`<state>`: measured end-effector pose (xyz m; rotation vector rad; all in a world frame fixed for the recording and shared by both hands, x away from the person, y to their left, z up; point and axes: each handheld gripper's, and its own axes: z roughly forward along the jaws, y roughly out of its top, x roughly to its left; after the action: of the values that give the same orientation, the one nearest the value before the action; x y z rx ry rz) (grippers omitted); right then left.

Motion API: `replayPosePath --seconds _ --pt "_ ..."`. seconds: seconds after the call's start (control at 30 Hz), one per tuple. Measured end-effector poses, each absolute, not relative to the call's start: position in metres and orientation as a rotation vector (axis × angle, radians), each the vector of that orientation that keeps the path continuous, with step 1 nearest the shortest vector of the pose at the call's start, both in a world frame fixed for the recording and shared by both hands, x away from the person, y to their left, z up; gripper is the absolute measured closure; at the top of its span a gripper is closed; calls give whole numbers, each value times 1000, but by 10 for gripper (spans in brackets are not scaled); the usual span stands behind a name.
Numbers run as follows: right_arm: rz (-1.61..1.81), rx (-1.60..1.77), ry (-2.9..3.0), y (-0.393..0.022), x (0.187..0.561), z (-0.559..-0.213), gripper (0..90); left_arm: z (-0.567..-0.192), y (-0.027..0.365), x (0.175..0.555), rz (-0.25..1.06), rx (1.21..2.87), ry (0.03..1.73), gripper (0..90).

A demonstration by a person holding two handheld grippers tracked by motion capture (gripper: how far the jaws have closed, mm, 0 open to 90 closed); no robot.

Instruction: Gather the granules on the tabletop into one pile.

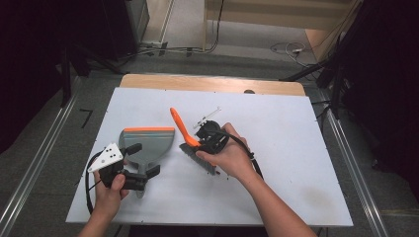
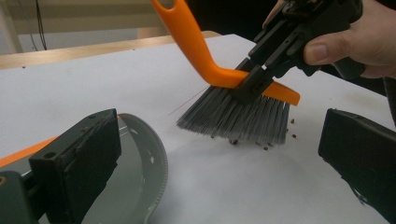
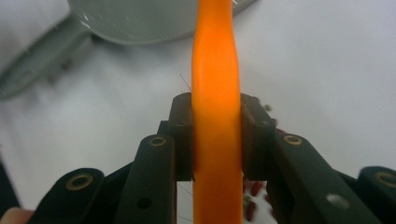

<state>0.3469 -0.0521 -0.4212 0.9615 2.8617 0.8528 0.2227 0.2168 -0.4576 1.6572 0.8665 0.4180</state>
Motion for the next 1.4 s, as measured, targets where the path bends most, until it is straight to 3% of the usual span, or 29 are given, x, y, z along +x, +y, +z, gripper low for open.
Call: replayPosePath --seconds 0.5,1.4 --pt "930 1400 2794 -85 388 -454 689 -458 218 223 419 1655 872 0" --pt "912 1587 2662 -148 407 -456 683 -458 216 223 417 1657 867 0"
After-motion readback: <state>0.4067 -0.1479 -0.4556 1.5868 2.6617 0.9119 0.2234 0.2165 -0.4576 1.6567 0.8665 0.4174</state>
